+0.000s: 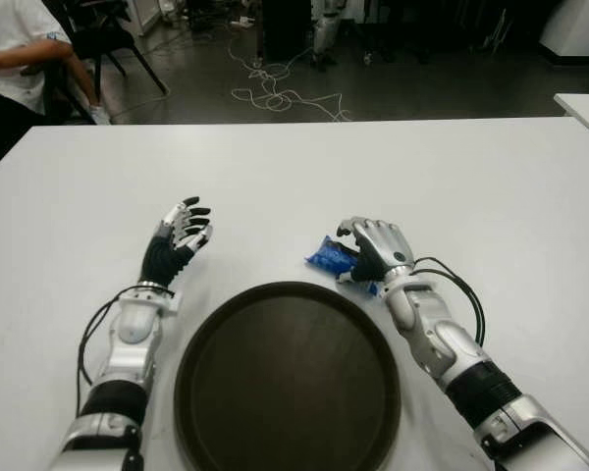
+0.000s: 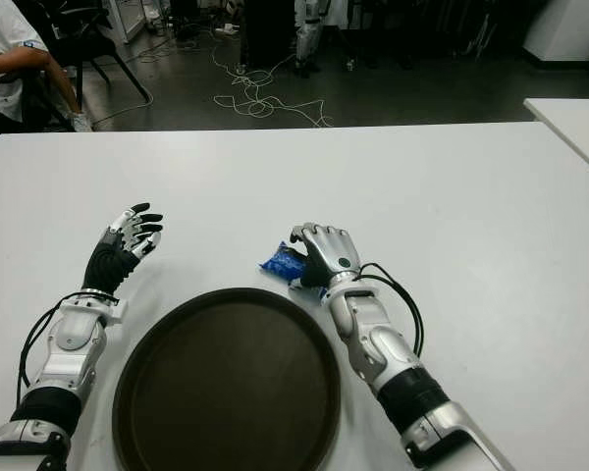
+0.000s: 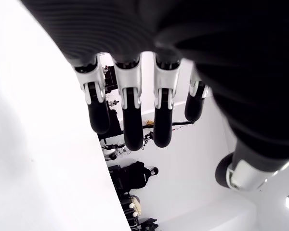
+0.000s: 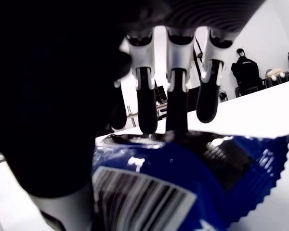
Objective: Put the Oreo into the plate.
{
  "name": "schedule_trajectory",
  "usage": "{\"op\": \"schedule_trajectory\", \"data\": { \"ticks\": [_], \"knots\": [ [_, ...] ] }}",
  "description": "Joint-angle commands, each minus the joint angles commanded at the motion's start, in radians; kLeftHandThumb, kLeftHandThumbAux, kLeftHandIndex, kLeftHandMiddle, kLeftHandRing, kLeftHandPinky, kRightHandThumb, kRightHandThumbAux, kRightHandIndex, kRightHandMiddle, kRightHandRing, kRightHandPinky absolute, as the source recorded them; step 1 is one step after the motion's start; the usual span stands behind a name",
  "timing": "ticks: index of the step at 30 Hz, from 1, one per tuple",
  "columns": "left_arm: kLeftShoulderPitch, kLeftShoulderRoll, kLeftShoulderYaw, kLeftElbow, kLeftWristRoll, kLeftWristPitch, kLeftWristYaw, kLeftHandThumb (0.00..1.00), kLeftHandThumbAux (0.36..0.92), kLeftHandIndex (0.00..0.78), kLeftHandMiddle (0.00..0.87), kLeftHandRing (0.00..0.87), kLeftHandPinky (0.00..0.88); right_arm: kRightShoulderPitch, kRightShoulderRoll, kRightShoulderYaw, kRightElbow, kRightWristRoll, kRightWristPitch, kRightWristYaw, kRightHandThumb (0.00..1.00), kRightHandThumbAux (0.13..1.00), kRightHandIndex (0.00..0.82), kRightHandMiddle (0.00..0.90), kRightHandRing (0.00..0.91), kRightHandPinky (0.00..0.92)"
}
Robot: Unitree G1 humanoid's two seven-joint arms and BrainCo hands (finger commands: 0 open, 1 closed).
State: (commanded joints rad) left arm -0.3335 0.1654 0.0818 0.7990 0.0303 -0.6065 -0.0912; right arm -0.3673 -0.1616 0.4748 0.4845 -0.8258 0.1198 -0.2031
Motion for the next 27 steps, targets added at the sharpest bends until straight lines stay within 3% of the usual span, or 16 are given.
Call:
{"op": "schedule_trajectory", "data": {
  "ticks": [20, 27],
  "knots": [
    [0.011, -0.006, -0.003, -0.027, -0.006, 0.021, 0.002, 0.020, 0.559, 0.153, 0.256, 0.238, 0.178, -0.019, -0.013, -0.014, 0.054, 0.056, -0.059, -0.024, 0.002, 0.895, 0.457, 0.540, 0.551, 0.531],
    [0.018, -0.010, -0.006, -0.042, -0.008, 0.019, 0.001, 0.019, 0.585, 0.159, 0.259, 0.246, 0.197, -0.021, -0.018, -0.017, 0.057, 0.077, -0.062, -0.006, 0.002, 0.883, 0.466, 0.547, 0.554, 0.536]
  ]
}}
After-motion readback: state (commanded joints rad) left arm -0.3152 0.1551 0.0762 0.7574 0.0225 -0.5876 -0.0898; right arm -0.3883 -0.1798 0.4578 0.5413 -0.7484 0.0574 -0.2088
